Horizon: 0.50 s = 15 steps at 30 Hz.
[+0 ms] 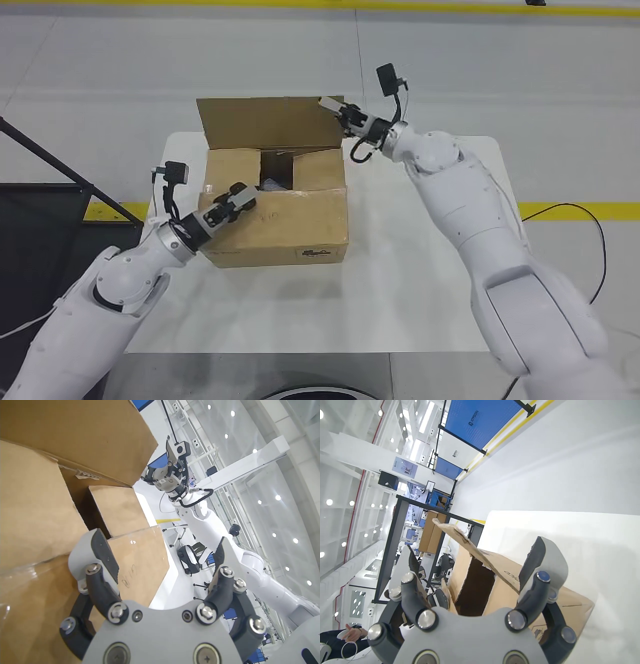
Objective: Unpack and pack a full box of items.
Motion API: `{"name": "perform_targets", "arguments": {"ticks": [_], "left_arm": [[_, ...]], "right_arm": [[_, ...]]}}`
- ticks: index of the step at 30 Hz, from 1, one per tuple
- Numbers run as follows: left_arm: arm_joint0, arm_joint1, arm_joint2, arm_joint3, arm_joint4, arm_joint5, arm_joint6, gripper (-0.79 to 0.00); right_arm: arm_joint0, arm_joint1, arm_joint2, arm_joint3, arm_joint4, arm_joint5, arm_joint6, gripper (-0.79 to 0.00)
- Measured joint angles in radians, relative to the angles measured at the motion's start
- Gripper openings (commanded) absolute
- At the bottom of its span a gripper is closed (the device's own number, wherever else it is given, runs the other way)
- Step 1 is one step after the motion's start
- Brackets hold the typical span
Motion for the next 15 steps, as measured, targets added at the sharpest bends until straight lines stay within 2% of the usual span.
{"name": "perform_targets", "arguments": {"ticks": [6,15], "left_arm": [[-0.004,-0.007,-0.008,0.011,0.004,0.002,-0.02,0.0],[-0.009,-0.017,-0.004,0.011,0.081,0.033,-0.02,0.0]], "right_arm": [[-0.013,0.021,0.043,-0.021,0.055,-0.072,0.112,0.0],[-0.057,0.063,0.09,-0.109,0.064,-0.102,0.207,0.0]]}}
